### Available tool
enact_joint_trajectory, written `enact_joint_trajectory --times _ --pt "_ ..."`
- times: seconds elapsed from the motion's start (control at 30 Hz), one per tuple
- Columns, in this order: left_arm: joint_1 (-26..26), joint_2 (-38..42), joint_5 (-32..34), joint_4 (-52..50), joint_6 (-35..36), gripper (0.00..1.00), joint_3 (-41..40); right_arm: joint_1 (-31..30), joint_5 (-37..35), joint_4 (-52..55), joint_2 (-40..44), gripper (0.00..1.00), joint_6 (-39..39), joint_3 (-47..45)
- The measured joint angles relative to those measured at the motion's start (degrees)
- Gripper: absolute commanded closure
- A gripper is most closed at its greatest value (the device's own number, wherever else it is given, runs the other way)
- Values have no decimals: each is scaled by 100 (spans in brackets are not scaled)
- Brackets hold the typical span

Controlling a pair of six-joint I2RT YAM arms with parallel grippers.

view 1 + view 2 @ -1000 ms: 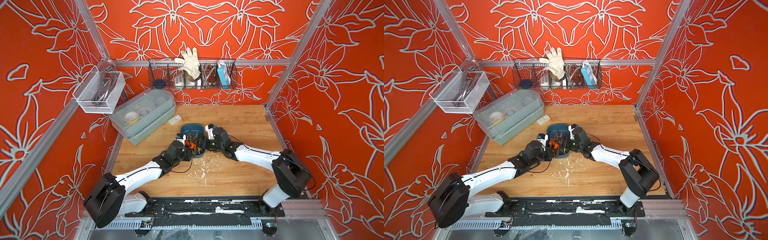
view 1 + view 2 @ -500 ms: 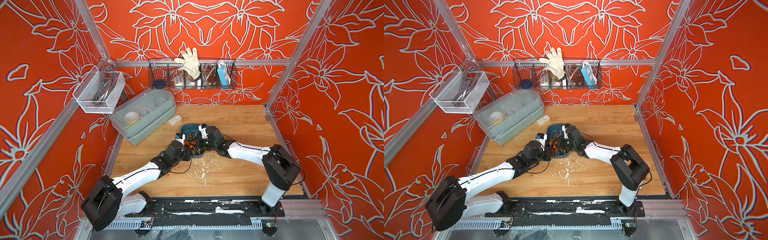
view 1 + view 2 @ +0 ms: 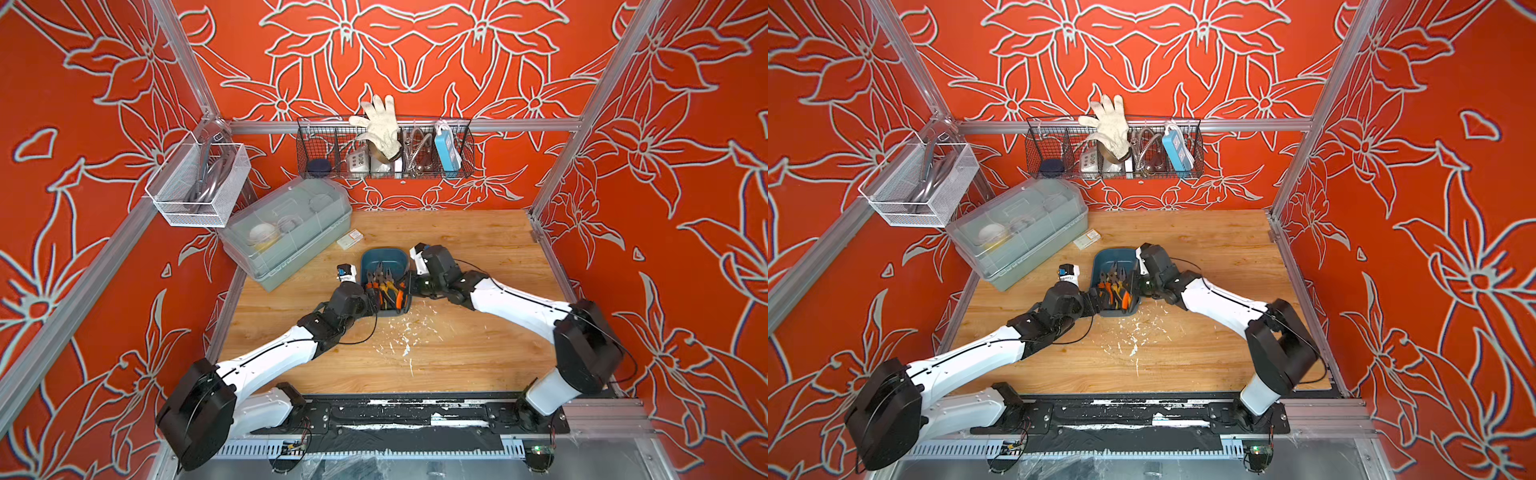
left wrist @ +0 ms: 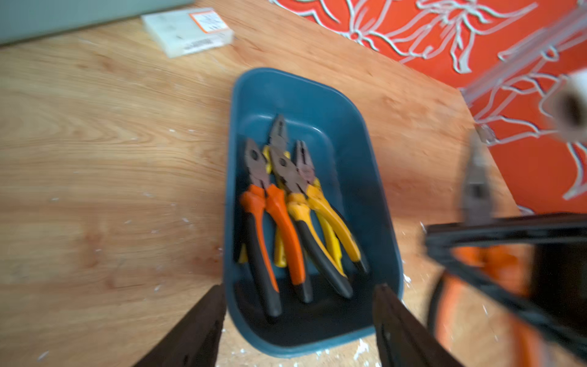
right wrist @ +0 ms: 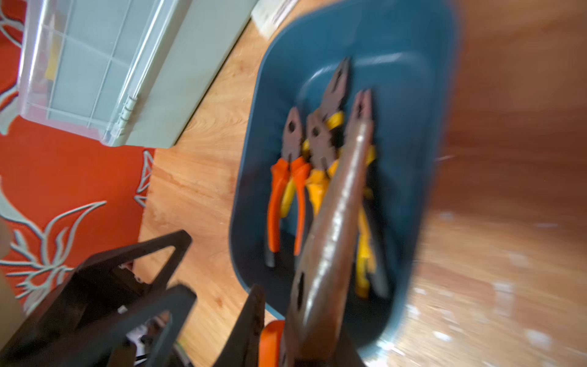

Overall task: Take the pliers out of the storage box
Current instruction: Place the pliers at the center of the board.

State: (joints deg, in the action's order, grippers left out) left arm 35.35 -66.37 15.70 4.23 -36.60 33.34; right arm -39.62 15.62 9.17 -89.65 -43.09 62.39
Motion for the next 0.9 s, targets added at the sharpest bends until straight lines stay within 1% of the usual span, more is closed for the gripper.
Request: enact_joint_trajectory --times 0.1,0.23,0.33,0.4,0.5,0.6,0.77,0.9 --pt "-4 -46 254 -173 -184 26 26 555 -249 490 358 100 531 179" --pt "-4 -166 439 -385 -291 26 166 1207 -774 680 356 100 1134 332" --pt "-15 -203 511 -457 -337 26 236 1399 -979 835 -155 100 1493 577" --pt "-15 -205 525 -503 -354 26 256 1423 -962 1014 -857 100 1687 1067" --pt "-15 -205 551 -518 -350 26 256 1425 -769 1163 -1856 100 1834 1818" --pt "-22 -201 625 -531 -348 25 256 1440 -448 1279 -2542 100 1880 2330" --pt "-48 -164 688 -527 -345 25 254 1526 157 1432 -3235 100 1851 3023" --pt "-48 -162 695 -527 -343 25 254 1652 518 1436 -3598 97 1816 3303"
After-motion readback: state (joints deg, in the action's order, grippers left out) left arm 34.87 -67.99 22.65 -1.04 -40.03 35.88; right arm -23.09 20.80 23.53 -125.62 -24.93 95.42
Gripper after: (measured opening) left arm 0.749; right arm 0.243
